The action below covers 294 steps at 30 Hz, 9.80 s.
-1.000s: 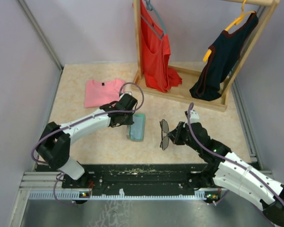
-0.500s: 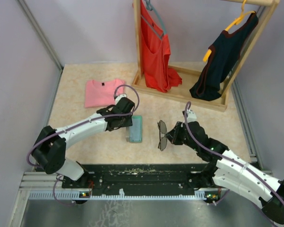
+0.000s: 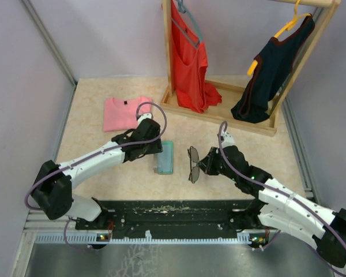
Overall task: Organize the sunglasses
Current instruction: Place the sunglasses case at the center of the board, then place the sunglasses in the sunglasses case.
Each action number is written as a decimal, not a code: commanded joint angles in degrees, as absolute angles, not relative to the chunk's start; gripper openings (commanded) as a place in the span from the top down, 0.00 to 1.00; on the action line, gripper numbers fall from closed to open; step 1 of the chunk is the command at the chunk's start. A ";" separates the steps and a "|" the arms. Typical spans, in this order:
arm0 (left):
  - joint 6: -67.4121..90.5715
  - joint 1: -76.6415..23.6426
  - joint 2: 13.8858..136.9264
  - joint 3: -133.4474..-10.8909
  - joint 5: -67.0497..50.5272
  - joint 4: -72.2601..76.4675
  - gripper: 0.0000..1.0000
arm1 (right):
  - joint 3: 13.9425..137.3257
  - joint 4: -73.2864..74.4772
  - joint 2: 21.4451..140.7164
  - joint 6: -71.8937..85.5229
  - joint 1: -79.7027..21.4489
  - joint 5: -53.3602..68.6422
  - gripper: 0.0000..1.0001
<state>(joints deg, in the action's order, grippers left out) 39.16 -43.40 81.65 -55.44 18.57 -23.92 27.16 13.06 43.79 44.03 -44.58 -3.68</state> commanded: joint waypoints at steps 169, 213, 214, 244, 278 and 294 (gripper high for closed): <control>30.26 -40.15 77.28 -44.85 9.59 -14.52 0.62 | 56.34 -3.12 102.91 40.46 -45.53 3.73 0.83; 30.06 -40.17 78.11 -45.18 7.78 -13.41 0.68 | 61.66 6.85 109.30 36.63 -47.44 -0.78 0.77; 30.09 -40.17 78.13 -45.28 7.74 -13.37 0.68 | 61.90 7.26 109.48 36.45 -47.52 -1.12 0.77; 30.06 -40.17 77.79 -44.88 7.65 -13.27 0.69 | 67.42 17.62 113.30 32.06 -49.81 -8.36 0.75; 30.01 -40.14 77.08 -44.20 7.80 -13.62 0.69 | 68.25 15.83 107.50 30.59 -51.55 -9.38 0.72; 29.70 -40.16 77.14 -45.28 7.01 -14.37 0.69 | 72.47 20.84 106.24 29.68 -51.51 -12.10 0.72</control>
